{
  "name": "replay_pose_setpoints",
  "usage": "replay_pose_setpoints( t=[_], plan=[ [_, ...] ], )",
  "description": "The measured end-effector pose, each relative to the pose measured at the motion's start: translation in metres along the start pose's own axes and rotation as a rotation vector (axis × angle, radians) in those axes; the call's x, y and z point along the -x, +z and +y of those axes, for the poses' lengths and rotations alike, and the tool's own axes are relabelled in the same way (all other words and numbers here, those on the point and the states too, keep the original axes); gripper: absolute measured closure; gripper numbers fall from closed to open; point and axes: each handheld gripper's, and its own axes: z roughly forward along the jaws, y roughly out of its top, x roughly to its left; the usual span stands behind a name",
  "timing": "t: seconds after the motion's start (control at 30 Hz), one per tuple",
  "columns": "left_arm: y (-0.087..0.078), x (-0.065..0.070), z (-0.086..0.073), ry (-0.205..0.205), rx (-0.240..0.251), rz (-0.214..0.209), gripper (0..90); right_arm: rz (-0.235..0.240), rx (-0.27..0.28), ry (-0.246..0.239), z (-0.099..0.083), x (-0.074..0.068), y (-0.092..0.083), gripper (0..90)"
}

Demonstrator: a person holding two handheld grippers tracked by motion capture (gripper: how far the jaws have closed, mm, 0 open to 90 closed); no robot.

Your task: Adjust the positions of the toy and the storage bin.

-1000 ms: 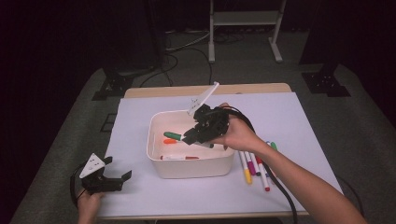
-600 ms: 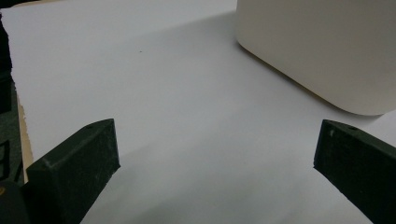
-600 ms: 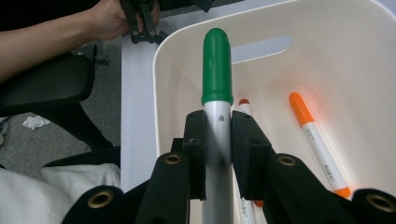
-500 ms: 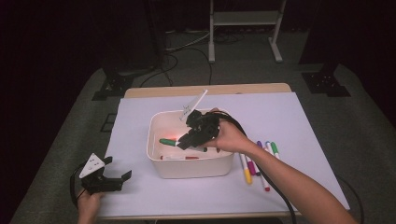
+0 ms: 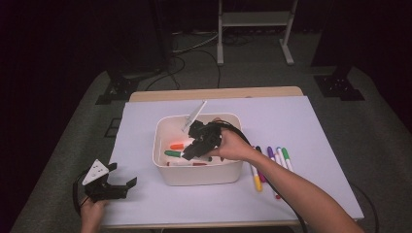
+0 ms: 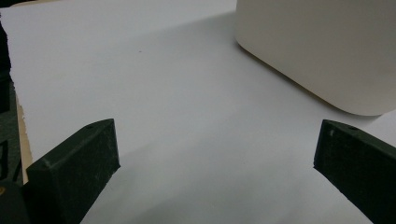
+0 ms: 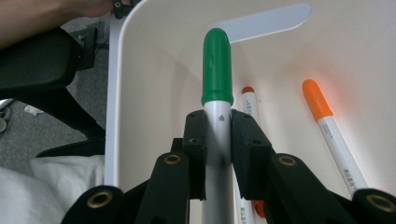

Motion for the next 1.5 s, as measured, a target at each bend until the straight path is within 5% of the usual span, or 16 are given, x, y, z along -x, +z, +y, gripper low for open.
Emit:
replay_pose_setpoints(
  t=[0.77, 1.23, 1.5],
  plan=[
    [-0.001, -0.001, 0.000, -0.002, 0.004, -0.001, 0.0, -0.004, -0.052, 0.001, -0.003, 0.002, 0.019, 71.6],
    [-0.001, -0.001, 0.000, -0.001, 0.009, -0.001, 0.0, -0.080, 0.057, 0.038, -0.018, 0.001, -0.045, 61.2],
    [-0.001, 0.000, 0.000, 0.001, 0.007, 0.001, 0.0, -0.107, 0.088, 0.060, -0.036, 0.001, -0.066, 56.6]
  ],
)
